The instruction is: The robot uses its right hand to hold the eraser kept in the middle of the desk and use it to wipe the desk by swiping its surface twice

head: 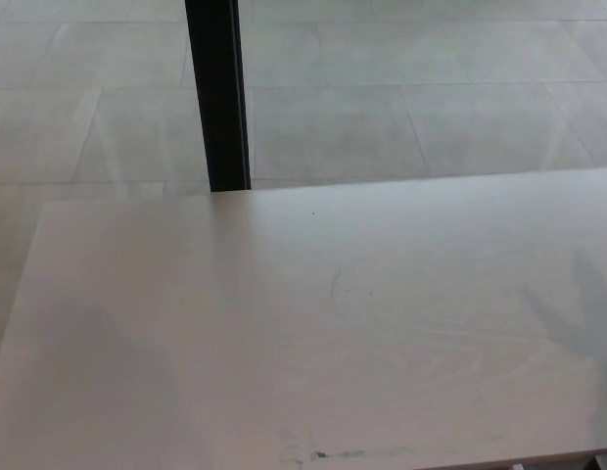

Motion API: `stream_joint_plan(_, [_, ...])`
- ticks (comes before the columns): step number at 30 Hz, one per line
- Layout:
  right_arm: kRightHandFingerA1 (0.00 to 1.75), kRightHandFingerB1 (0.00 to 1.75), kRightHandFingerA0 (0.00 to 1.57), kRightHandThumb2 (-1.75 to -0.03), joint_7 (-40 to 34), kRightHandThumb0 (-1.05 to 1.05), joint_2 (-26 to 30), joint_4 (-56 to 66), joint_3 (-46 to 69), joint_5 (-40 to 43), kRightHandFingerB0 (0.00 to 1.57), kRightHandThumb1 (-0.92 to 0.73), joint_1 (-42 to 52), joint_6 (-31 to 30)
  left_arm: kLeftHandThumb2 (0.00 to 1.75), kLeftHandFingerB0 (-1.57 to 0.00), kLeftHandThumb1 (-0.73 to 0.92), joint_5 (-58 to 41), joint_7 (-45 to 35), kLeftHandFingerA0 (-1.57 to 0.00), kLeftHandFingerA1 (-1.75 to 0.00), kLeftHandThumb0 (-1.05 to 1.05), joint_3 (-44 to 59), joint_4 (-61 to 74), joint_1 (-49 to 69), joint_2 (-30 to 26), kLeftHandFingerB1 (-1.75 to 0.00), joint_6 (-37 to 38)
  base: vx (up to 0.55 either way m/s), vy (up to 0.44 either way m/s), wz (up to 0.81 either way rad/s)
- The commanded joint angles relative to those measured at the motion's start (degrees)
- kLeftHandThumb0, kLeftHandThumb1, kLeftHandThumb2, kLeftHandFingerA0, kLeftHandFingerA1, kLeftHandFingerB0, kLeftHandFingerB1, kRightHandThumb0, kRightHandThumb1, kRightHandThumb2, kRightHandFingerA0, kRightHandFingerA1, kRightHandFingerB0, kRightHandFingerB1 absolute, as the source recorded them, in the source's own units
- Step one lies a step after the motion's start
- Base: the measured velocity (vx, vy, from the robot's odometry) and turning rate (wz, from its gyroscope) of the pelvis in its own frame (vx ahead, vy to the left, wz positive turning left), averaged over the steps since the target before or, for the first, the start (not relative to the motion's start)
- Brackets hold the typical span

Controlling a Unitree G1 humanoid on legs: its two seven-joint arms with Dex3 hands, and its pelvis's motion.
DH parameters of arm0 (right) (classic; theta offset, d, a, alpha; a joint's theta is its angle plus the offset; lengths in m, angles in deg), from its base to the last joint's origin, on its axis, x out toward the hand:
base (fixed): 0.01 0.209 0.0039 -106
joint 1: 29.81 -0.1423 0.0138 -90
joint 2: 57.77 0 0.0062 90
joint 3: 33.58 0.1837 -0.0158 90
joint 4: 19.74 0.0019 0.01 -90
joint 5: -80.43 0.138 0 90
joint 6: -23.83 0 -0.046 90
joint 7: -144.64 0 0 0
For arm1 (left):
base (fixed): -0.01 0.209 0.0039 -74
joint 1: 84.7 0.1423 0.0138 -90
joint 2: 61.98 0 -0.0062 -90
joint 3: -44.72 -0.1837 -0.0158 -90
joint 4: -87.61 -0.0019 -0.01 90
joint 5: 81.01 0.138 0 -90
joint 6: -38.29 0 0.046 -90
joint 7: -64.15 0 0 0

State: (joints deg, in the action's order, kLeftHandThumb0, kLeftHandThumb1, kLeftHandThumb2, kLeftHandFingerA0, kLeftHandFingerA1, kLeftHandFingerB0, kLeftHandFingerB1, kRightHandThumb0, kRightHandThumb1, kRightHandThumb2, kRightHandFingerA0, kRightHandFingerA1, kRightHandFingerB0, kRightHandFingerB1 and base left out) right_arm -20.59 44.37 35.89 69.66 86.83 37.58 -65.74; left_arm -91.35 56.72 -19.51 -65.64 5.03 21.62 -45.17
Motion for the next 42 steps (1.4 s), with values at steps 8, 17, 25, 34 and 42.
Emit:
stream_joint_plan(8, [0.37, 0.23, 0.0, -1.06, 17.63, -1.01, 16.39, 7.26, 36.21, 28.82, 0.0, -0.68, 8.78, -13.66, 0.67, -0.46, 0.9, -1.27, -0.79, -0.65, -0.64, -0.68, 1.14, -0.83, 1.46, -2.07, -0.51, 1.5, 0.0, 0.0, 0.0])
stream_joint_plan(17, [0.44, 0.29, 0.0, -1.08, 12.97, -0.9, 21.8, -6.81, 54.26, 26.0, 0.0, -0.7, 22.08, -5.87, 0.67, -0.48, 0.89, -1.39, -0.36, -0.68, -0.65, -0.68, 1.44, -0.95, 1.54, -2.44, -0.52, 1.54, 0.0, 0.0, 0.0])
stream_joint_plan(25, [0.69, 0.49, 0.0, -0.64, 2.45, -0.82, 7.72, -13.81, 52.49, 19.75, 0.11, -0.81, 31.11, 3.76, 0.67, -0.48, 0.88, -1.69, -0.46, -0.68, -0.66, -0.7, 1.7, -1.96, 0.85, -2.24, -0.52, 1.17, 0.0, 0.0, 0.0])
stream_joint_plan(34, [0.94, 0.54, 0.09, -0.62, -1.35, -0.69, 0.2, -22.32, 48.27, 17.9, 0.28, -0.76, 30.69, 9.38, 0.67, -0.45, 0.89, -0.51, -0.54, -0.63, -0.61, -0.7, 0.82, -2.19, 1.82, -2.04, -0.49, 1.37, 0.0, 0.0, 0.0])
stream_joint_plan(42, [0.78, 0.6, 0.33, -1.0, -1.95, -0.74, 1.84, -21.75, 38.12, 14.94, 0.27, -0.6, 27.47, 7.87, 0.67, -0.45, 0.86, -2.1, -0.69, -0.68, -0.63, -0.7, 2.34, -1.39, 1.32, -1.89, -0.5, 0.94, 0.0, 0.0, 0.0])
